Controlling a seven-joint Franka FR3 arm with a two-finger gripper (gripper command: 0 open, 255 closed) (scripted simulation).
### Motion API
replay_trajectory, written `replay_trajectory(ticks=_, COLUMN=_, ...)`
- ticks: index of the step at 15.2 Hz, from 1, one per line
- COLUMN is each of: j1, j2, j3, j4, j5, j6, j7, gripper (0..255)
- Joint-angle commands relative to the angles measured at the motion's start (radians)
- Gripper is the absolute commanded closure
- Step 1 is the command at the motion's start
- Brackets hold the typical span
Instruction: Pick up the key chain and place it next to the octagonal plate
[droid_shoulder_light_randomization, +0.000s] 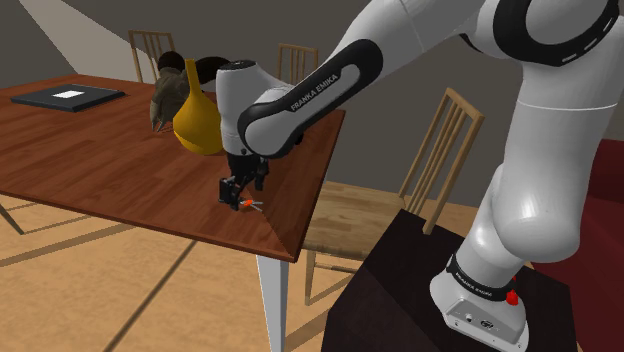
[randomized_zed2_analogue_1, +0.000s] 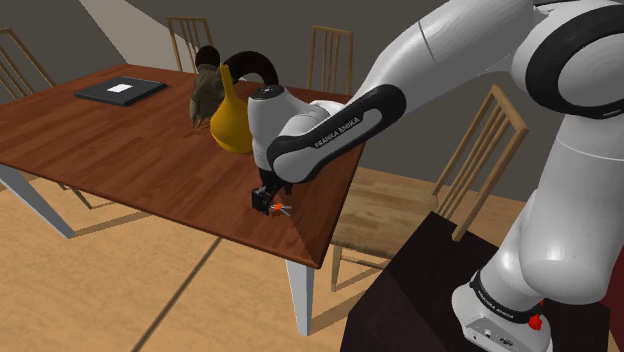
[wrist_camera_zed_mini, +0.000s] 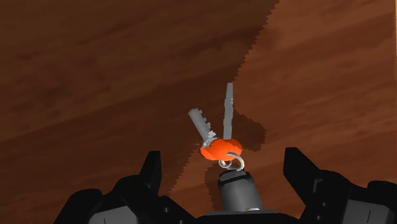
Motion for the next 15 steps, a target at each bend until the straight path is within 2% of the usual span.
replay_trajectory(ticks=1, j1=0.001, j2=0.007, j3=-0.001, j4=0.0, j5=-0.003, j6=0.007, j7=0.003, gripper=0)
replay_trajectory(ticks=7, j1=0.001, j2=0.007, j3=-0.001, j4=0.0, j5=-0.003, j6=0.007, j7=0.003, gripper=0)
replay_trajectory(ticks=8, j1=0.001, j2=0.007, j3=-0.001, j4=0.0, j5=-0.003, j6=0.007, j7=0.003, gripper=255)
replay_trajectory(ticks=15, j1=0.002, j2=0.006, j3=0.0, j4=0.0, j5=-0.003, j6=0.007, j7=0.004, gripper=255)
